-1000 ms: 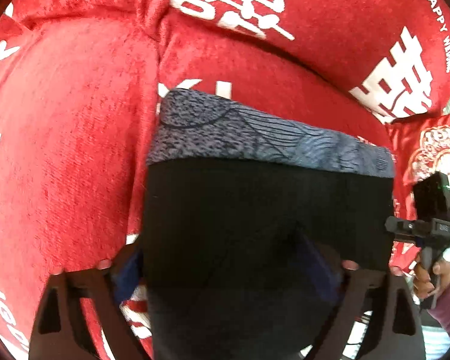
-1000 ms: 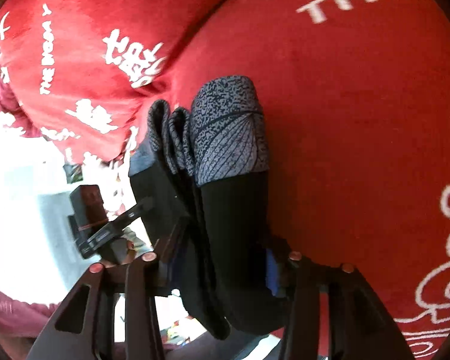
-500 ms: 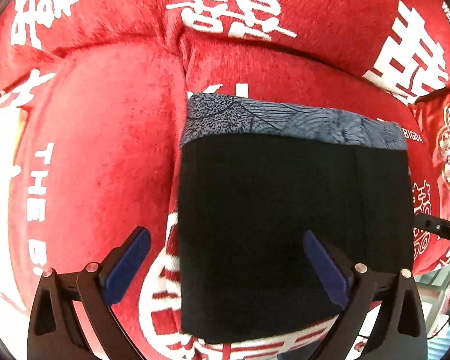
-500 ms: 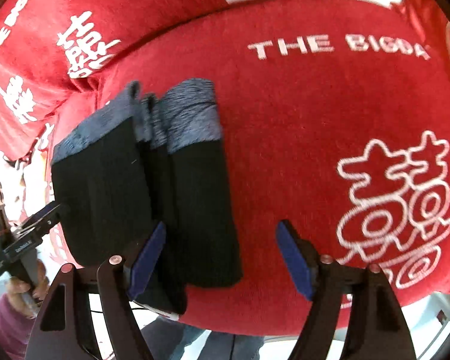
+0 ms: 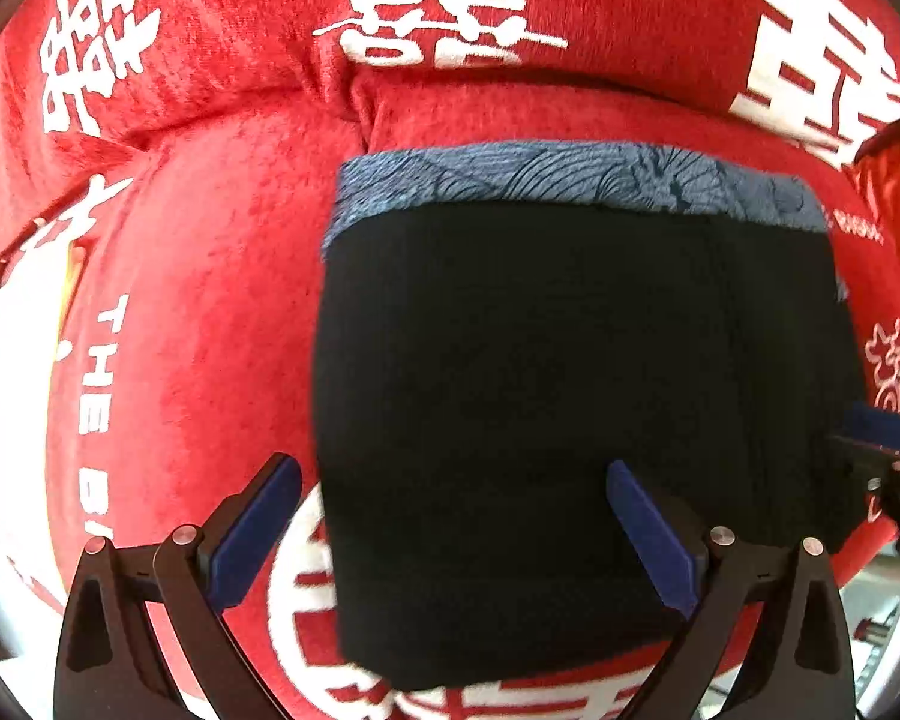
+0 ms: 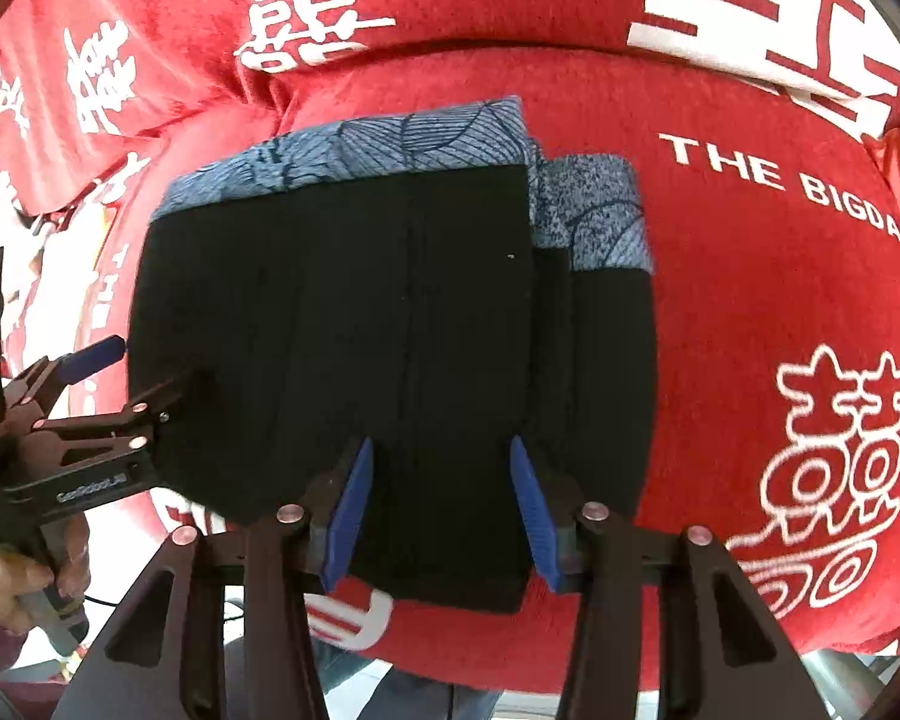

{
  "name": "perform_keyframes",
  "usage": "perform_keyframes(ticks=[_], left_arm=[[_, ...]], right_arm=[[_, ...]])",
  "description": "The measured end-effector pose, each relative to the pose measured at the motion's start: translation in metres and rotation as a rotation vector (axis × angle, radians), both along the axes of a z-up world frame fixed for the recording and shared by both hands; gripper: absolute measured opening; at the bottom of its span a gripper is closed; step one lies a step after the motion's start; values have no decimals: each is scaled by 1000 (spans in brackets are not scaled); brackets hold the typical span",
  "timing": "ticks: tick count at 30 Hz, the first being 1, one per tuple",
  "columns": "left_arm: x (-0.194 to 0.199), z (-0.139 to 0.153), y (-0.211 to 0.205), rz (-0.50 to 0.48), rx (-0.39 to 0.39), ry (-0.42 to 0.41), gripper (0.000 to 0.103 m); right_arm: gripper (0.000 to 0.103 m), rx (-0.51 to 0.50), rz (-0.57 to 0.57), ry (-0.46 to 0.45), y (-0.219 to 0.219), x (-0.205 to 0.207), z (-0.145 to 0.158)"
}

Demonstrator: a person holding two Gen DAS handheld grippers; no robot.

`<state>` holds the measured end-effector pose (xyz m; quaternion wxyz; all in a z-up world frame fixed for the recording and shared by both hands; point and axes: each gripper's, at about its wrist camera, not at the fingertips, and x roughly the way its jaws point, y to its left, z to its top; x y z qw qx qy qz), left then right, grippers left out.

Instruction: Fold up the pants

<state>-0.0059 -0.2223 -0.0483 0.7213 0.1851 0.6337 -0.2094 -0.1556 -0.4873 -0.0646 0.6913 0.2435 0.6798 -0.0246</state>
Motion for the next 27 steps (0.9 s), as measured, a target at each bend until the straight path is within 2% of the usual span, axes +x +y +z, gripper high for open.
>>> perform_keyframes(ticks=[4,7,9,10,14,16,20,27], left_arm=[[6,-1,2,19,-16,39,102],[2,8,2,-7,34,5,102],[0,13,5,-19,59,-7,102],[-1,15,7,-15,60,-4,102],[-5,25,17,18,74,28,102],[-9,32,18,12,73,38,102],[-21,52,18,-16,55,42,102],[-38,88,23,-54,32,56,102]], right_arm=[[52,-20,25,-2,-1,-1,3],[59,-4,-40,11,-4,-9,9],[72,-17,-84,49,-8,-13,12],[74,-16,-109,74,-12,-19,13],[74,26,-182,131,-19,-40,17],[79,21,-191,159,-18,-49,23],[80,33,-214,185,-13,-63,37],[82,21,-219,167,16,-69,71]])
